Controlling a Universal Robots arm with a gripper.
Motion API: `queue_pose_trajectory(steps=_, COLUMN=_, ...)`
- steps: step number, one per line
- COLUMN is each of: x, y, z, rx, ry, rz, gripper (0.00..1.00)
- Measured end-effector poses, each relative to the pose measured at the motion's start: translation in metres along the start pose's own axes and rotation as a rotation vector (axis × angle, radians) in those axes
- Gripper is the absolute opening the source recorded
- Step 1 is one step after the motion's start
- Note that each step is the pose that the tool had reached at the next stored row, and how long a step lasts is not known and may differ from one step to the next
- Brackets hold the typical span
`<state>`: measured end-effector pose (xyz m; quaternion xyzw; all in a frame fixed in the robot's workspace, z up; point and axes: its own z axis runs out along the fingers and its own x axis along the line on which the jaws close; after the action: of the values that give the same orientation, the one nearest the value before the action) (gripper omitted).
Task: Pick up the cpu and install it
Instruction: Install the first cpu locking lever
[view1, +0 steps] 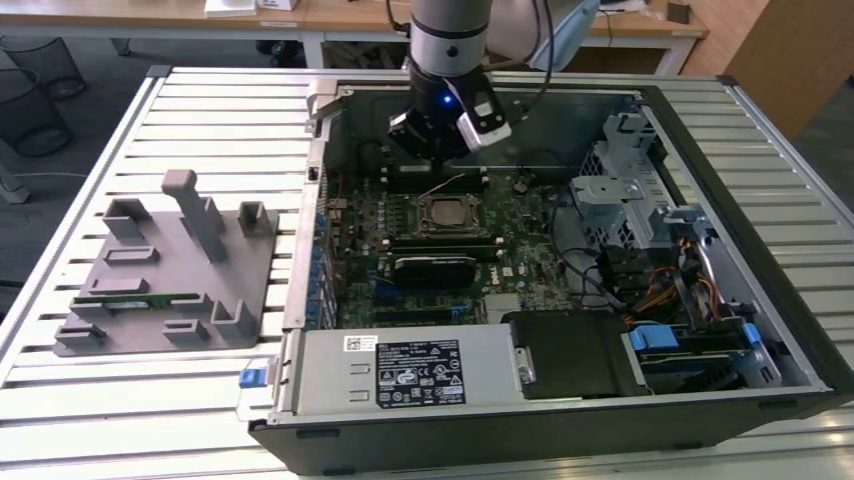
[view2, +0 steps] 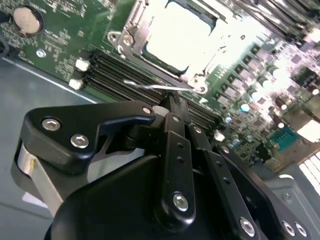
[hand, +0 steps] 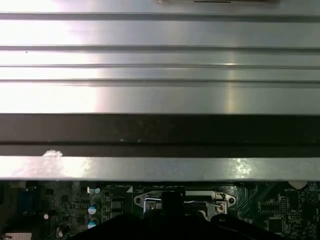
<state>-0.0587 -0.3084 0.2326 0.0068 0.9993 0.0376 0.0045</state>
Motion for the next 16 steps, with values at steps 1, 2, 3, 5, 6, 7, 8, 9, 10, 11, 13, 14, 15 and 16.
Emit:
queue_pose_trajectory(steps=1, x=-0.0018, y=0.0000, z=0.0010, rx=0.0000, ry=0.0003, rz=-0.003, gripper=0.11)
queue_pose_trajectory(steps=2, x=-0.0035, y=-0.0001, z=0.0019, rx=-0.0001, ry=0.0006, rz=-0.008, gripper=0.11)
queue_pose_trajectory(steps=3, x=-0.0048, y=-0.0001, z=0.0025, rx=-0.0001, ry=0.0007, rz=-0.011, gripper=0.11)
queue_pose_trajectory(steps=5, x=-0.0076, y=-0.0001, z=0.0034, rx=0.0001, ry=0.0008, rz=-0.012, gripper=0.11)
queue_pose_trajectory(steps=6, x=-0.0090, y=-0.0001, z=0.0037, rx=0.0000, ry=0.0008, rz=-0.012, gripper=0.11)
queue_pose_trajectory(steps=7, x=-0.0101, y=-0.0001, z=0.0040, rx=-0.0001, ry=0.0008, rz=-0.012, gripper=0.11)
queue_pose_trajectory(steps=8, x=-0.0112, y=-0.0002, z=0.0042, rx=0.0000, ry=0.0007, rz=-0.012, gripper=0.11)
queue_pose_trajectory(steps=9, x=-0.0123, y=-0.0001, z=0.0044, rx=-0.0001, ry=0.0008, rz=-0.012, gripper=0.11)
queue_pose_trajectory(steps=10, x=-0.0135, y=-0.0001, z=0.0046, rx=0.0000, ry=0.0008, rz=-0.012, gripper=0.11)
queue_pose_trajectory(steps=11, x=-0.0145, y=-0.0001, z=0.0048, rx=0.0001, ry=0.0008, rz=-0.012, gripper=0.11)
queue_pose_trajectory(steps=13, x=-0.0162, y=-0.0001, z=0.0052, rx=0.0002, ry=0.0009, rz=-0.012, gripper=0.11)
queue_pose_trajectory(steps=14, x=-0.0169, y=-0.0001, z=0.0054, rx=0.0002, ry=0.0009, rz=-0.012, gripper=0.11)
queue_pose_trajectory(steps=15, x=-0.0176, y=-0.0002, z=0.0057, rx=0.0002, ry=0.0009, rz=-0.012, gripper=0.11)
queue_pose_trajectory(steps=16, x=-0.0183, y=-0.0002, z=0.0061, rx=0.0001, ry=0.0008, rz=-0.012, gripper=0.11)
